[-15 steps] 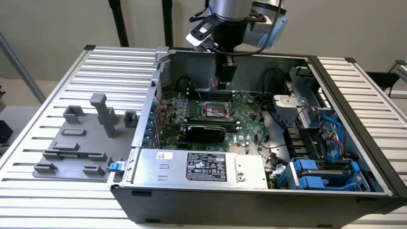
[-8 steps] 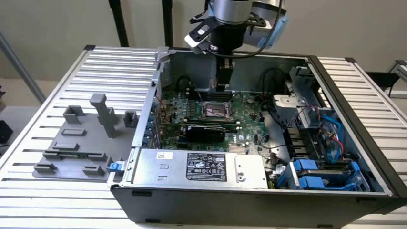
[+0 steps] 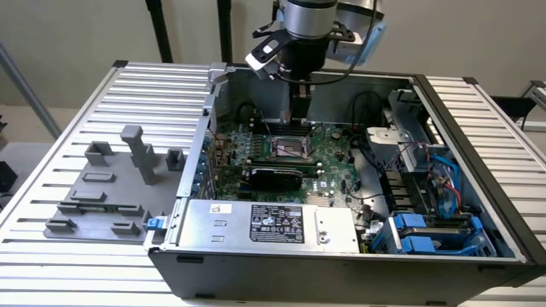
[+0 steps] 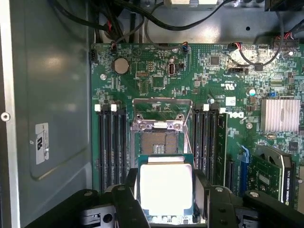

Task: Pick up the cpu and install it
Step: 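Place the cpu into insertion slot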

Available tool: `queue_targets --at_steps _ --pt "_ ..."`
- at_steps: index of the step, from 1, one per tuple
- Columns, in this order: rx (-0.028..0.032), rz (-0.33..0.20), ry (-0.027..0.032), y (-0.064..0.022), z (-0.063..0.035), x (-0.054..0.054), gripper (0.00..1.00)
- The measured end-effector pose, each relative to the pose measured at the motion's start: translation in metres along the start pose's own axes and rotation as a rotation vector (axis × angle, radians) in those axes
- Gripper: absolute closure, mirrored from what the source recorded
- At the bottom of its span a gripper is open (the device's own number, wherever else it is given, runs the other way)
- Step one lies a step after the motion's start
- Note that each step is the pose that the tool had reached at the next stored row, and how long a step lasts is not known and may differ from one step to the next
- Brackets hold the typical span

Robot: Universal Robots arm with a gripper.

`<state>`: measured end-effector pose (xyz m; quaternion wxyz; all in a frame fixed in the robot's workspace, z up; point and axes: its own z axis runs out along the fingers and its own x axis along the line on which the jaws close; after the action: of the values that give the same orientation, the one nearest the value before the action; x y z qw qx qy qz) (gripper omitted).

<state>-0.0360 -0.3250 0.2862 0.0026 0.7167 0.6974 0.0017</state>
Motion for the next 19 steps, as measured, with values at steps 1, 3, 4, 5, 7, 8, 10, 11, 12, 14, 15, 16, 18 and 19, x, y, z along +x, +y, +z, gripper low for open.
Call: queue_targets --at_steps 1,3,4,5,7,8,10,11,12,14,15,16,18,19 --pt "-0.0051 0.0 0.0002 -0.0003 0.0011 -0.001 0.45" --pt "-0.018 0.0 0.0004 -0.0016 0.003 -0.002 0.45" --pt "-0.0225 0.0 0.0005 -0.0021 0.004 -0.002 0.45" --pt "-0.0242 0.0 0.0006 -0.0023 0.0051 -0.002 0.45" --pt "-0.0251 0.001 0.0004 -0.0026 0.0078 -0.002 0.45" --pt "-0.0255 0.001 0.0002 -0.0027 0.0096 -0.002 0.45" --pt "-0.0265 0.002 0.0001 -0.0029 0.0134 -0.002 0.45" --pt "-0.027 0.002 -0.0001 -0.0029 0.0151 -0.002 0.45" --pt "-0.0276 0.003 -0.0002 -0.003 0.017 -0.002 0.45" --pt "-0.0288 0.003 -0.0003 -0.003 0.0207 -0.002 0.45" --pt "-0.0292 0.003 -0.0003 -0.003 0.0224 -0.002 0.45" --pt "-0.0295 0.003 -0.0003 -0.003 0.0242 -0.002 0.45" --pt "-0.0301 0.003 -0.0004 -0.0031 0.0278 -0.002 0.45" --pt "-0.0304 0.003 -0.0003 -0.0031 0.0298 -0.002 0.45"
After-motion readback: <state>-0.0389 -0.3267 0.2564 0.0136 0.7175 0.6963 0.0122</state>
